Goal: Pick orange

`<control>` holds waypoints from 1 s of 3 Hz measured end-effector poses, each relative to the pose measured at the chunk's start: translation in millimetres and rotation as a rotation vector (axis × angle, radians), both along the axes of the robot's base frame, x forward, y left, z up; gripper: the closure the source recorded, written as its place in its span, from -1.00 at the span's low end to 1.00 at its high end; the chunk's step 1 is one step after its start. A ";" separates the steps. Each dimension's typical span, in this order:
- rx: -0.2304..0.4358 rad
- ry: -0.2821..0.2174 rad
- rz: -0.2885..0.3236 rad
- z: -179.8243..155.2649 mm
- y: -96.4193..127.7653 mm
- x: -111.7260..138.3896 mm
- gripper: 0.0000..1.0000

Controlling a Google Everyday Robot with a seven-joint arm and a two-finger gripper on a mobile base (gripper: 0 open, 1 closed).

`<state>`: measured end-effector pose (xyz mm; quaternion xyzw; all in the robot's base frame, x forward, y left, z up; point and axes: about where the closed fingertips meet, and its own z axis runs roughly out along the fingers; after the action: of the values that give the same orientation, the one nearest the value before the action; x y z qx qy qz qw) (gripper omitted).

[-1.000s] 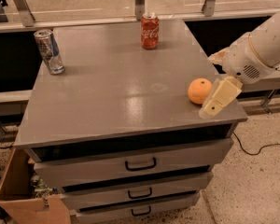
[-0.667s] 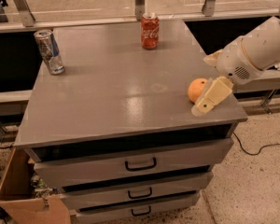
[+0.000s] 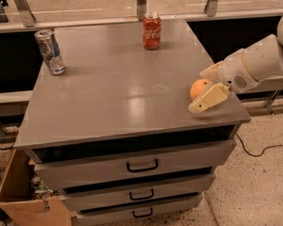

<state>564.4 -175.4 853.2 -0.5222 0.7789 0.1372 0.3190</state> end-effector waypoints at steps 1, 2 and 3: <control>0.030 -0.010 0.007 -5.3 -5.1 2.3 -0.08; 0.059 -0.011 0.025 -7.2 -2.6 0.6 0.40; 0.112 -0.008 0.067 -1.5 14.1 -1.6 0.86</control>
Offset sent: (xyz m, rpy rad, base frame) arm -0.0022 -0.0024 -0.0072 0.0953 -0.0143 0.0419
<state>562.9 -161.3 851.7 -0.5297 0.7510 0.1890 0.3460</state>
